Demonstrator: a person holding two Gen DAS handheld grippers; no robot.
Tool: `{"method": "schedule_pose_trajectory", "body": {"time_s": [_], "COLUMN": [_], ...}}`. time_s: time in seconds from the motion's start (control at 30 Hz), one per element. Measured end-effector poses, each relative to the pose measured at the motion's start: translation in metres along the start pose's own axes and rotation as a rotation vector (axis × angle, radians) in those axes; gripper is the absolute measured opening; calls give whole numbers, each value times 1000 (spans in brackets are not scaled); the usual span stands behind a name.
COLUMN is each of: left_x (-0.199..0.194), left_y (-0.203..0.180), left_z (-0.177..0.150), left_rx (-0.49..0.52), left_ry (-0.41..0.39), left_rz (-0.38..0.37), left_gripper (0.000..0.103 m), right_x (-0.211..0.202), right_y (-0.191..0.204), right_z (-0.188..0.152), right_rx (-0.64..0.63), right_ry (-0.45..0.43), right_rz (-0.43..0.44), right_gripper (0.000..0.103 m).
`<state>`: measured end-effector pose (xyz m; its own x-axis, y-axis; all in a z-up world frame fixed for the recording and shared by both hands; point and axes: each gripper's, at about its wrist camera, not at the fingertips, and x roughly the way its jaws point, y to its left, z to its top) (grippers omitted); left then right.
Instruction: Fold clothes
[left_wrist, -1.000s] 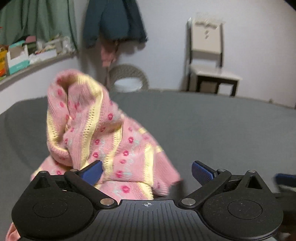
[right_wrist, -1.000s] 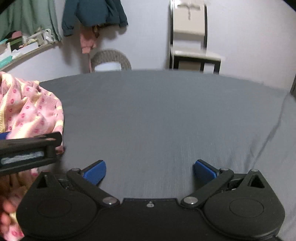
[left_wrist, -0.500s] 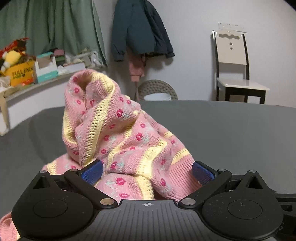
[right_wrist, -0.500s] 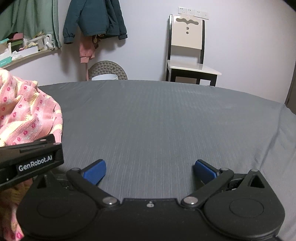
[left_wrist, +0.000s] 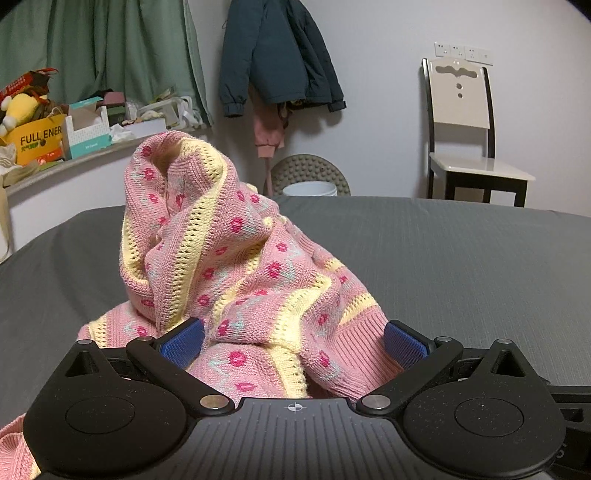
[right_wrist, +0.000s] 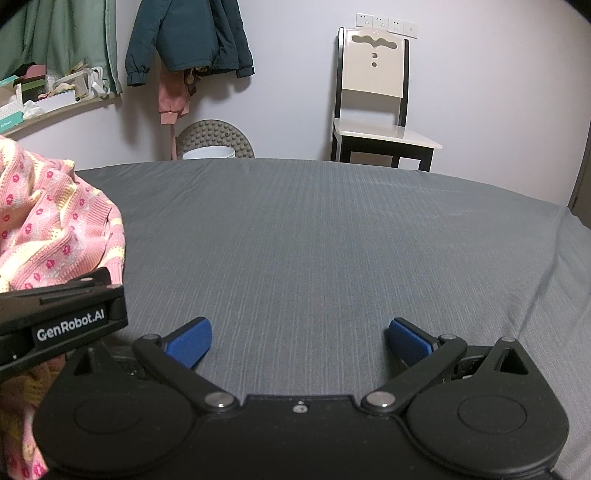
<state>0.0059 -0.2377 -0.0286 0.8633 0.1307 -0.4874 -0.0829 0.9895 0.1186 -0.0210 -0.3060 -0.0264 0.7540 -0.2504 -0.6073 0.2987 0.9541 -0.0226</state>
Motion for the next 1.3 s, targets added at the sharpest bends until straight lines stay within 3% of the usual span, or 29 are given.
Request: {"method": "schedule_pose_trajectory", "body": {"time_s": [1.3], "left_x": [5], "left_y": [2], "left_z": [0], "left_rx": [3], "left_ry": [3], "left_rz": [-5], "left_gripper": [103], "right_x": [1], "right_y": [1], "right_z": [3], "right_rx": [2], "right_ry": [8], "right_rz": [-4], "right_gripper": [103]}}
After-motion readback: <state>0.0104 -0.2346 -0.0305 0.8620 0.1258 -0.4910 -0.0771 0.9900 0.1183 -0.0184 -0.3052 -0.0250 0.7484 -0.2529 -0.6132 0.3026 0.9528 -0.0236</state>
